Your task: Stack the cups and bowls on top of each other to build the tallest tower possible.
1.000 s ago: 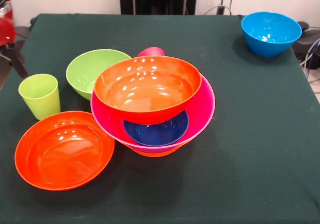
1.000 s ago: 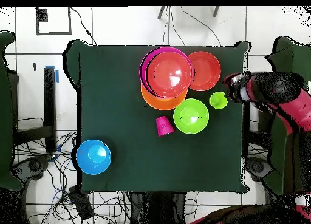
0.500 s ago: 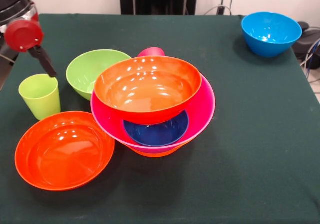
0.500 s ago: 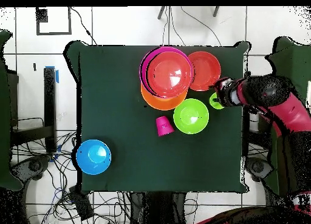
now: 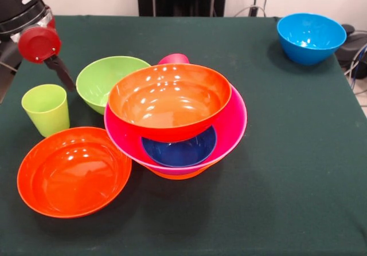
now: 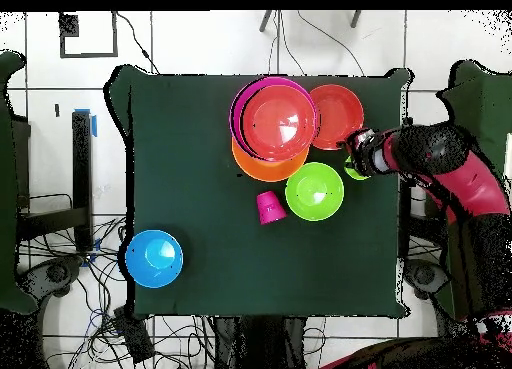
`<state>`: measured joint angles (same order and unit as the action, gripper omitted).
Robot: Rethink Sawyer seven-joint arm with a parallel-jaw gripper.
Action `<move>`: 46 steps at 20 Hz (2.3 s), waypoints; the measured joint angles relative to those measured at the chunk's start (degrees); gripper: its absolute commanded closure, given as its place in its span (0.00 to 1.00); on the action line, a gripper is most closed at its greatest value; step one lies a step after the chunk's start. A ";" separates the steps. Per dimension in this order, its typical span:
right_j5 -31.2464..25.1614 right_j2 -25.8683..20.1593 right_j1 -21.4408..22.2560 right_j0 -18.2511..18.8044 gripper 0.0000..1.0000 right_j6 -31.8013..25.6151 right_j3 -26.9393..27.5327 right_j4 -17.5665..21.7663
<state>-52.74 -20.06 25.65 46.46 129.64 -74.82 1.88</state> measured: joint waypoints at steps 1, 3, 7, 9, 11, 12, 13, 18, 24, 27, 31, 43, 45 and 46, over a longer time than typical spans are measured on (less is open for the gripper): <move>0.01 -0.04 -0.19 0.00 0.00 0.00 0.01 0.06; 0.01 -0.07 -0.37 0.00 0.00 0.00 0.01 0.09; 0.01 -0.09 -1.15 0.00 0.00 0.00 0.02 0.27; 0.01 -0.09 -1.38 0.00 0.00 0.00 0.02 0.32; 0.01 -0.09 -1.53 0.00 0.00 0.00 0.02 0.39; 0.01 -0.09 -1.62 0.00 0.00 0.00 0.02 0.44; 0.01 -0.09 -1.69 0.00 0.00 0.00 0.02 0.46; 0.01 -0.07 -1.89 -0.09 0.00 0.00 0.34 1.22; 0.00 0.35 -1.83 -1.14 0.00 0.00 2.39 4.15; 0.00 0.78 -1.60 -1.67 0.00 0.00 3.37 5.31; -0.01 1.25 -0.98 -2.01 0.00 0.00 4.39 5.98; -0.01 1.31 1.08 -2.01 0.00 0.00 4.77 6.12; -0.01 1.31 1.34 -2.01 0.00 0.00 4.77 6.12; -0.01 1.31 1.38 -2.01 0.00 0.00 4.77 6.13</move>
<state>-52.75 -18.75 27.03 44.45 129.64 -70.04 8.01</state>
